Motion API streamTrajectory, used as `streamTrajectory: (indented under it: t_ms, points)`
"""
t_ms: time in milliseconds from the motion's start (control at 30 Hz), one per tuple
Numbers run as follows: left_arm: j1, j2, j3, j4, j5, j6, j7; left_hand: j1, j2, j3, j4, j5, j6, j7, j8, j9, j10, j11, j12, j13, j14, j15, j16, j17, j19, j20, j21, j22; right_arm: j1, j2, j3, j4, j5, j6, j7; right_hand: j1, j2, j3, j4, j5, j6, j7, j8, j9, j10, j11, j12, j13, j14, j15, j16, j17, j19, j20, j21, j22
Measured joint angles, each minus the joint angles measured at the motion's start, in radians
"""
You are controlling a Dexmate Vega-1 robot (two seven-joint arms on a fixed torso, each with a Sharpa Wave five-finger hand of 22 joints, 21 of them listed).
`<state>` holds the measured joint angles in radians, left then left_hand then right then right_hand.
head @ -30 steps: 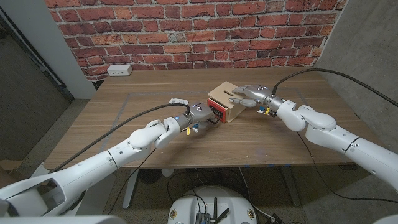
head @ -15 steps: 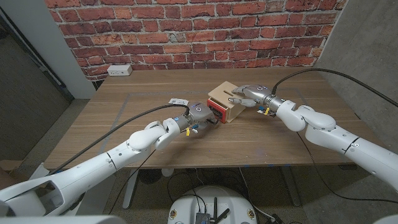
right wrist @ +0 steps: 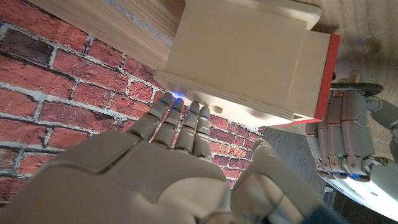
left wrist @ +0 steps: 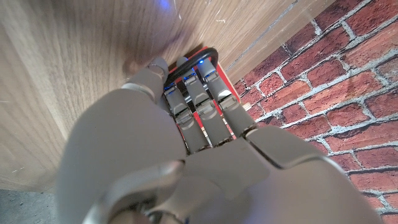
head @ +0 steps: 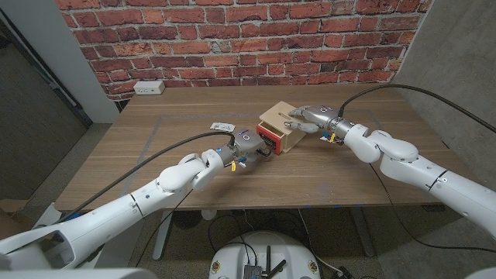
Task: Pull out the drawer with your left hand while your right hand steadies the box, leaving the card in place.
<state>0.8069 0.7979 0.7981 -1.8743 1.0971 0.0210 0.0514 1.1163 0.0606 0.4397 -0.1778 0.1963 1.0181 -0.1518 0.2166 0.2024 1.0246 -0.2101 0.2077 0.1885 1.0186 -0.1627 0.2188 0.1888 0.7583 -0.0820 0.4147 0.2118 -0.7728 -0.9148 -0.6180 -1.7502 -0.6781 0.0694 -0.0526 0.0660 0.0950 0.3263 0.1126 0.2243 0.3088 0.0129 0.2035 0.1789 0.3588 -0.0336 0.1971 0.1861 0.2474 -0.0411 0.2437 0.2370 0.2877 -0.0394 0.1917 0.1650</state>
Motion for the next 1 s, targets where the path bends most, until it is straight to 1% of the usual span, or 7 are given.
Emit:
streamTrajectory:
  t_ms: [33,100,333,500,600,900,1000]
  points:
    - [0.004,0.002,-0.002,-0.004,-0.001,0.014,-0.007,0.0,0.0,-0.001,0.001,0.0,0.0,0.0,0.0,0.0,0.0,0.0,0.0,0.0,0.0,0.0,0.0,0.0,0.0,0.0,0.0,0.0,0.008,0.004,-0.004,0.0,0.0,0.0,0.002,0.0,0.0,0.0,0.0,0.0,0.0,0.0,0.0,0.0,0.0,0.0,0.0,0.0,0.0,0.0,0.0,0.0,0.0,0.0,0.0,0.0]
    - [0.008,0.004,-0.004,-0.007,-0.001,0.016,-0.008,0.0,0.0,-0.004,-0.002,0.0,0.0,0.0,0.0,0.0,0.001,0.001,0.0,0.0,0.002,-0.002,0.0,0.0,0.0,0.0,0.0,0.0,0.008,0.004,-0.005,0.001,-0.001,0.001,0.004,0.0,0.0,0.0,0.0,0.0,0.0,0.0,0.0,0.0,0.0,0.0,0.0,0.0,0.0,0.0,0.0,0.0,0.0,0.0,0.0,0.0]
    - [0.025,0.013,-0.012,-0.022,-0.002,0.026,-0.011,0.005,0.005,-0.007,0.001,0.0,0.0,0.0,0.0,0.0,0.001,0.001,0.0,0.0,0.002,-0.002,0.0,0.0,0.0,0.0,0.008,0.0,0.013,0.007,-0.008,0.002,-0.002,0.003,0.01,0.0,0.0,0.0,0.0,0.0,0.0,0.0,0.0,0.0,0.0,0.0,0.0,0.0,0.0,0.0,0.0,0.0,0.0,0.0,0.0,0.0]
    - [0.032,0.018,-0.017,-0.028,-0.002,0.028,-0.012,0.005,0.005,-0.011,-0.001,0.0,0.0,0.0,0.0,0.0,0.001,0.001,-0.005,0.0,0.002,-0.002,0.0,-0.003,0.0,0.0,0.008,0.0,0.013,0.008,-0.009,0.002,-0.003,0.003,0.013,0.0,0.0,0.003,-0.003,0.0,0.0,0.0,0.0,0.0,0.0,0.0,0.0,0.0,0.0,0.0,0.0,0.0,0.0,0.0,0.0,0.0]
    - [0.036,0.021,-0.02,-0.031,-0.001,0.029,-0.012,0.005,0.005,-0.012,-0.002,0.0,0.0,0.0,-0.008,0.0,0.001,0.001,-0.004,0.0,0.002,-0.002,0.0,-0.003,0.0,0.0,0.008,0.0,0.013,0.008,-0.009,0.0,-0.004,0.001,0.014,0.0,0.0,0.003,-0.003,0.0,0.0,0.0,0.0,0.0,0.0,0.0,0.0,0.0,0.0,0.0,-0.001,0.003,0.0,0.0,0.0,0.0]
    - [0.042,0.025,-0.025,-0.038,-0.001,0.029,-0.012,0.005,0.005,-0.015,0.001,0.0,0.0,0.0,-0.008,0.005,0.001,0.001,-0.008,0.0,0.002,-0.002,-0.005,-0.003,0.0,0.0,0.015,0.0,0.008,0.007,-0.009,-0.009,-0.006,-0.004,0.014,-0.004,-0.004,0.003,-0.003,0.0,0.0,0.0,-0.001,0.0,-0.002,0.002,-0.001,-0.001,0.0,0.0,-0.004,0.003,0.0,0.0,0.0,0.0]
    - [0.049,0.03,-0.03,-0.045,0.0,0.031,-0.013,0.005,0.005,-0.015,0.001,0.0,0.0,0.0,-0.008,0.005,0.001,0.001,-0.008,0.0,0.002,-0.002,-0.005,-0.003,0.0,0.0,0.015,0.0,0.007,0.007,-0.009,-0.011,-0.008,-0.008,0.015,-0.004,-0.004,0.007,0.0,0.0,0.0,0.0,-0.004,0.0,-0.002,0.002,-0.001,0.002,0.0,0.0,-0.004,0.003,0.0,0.0,0.0,0.0]
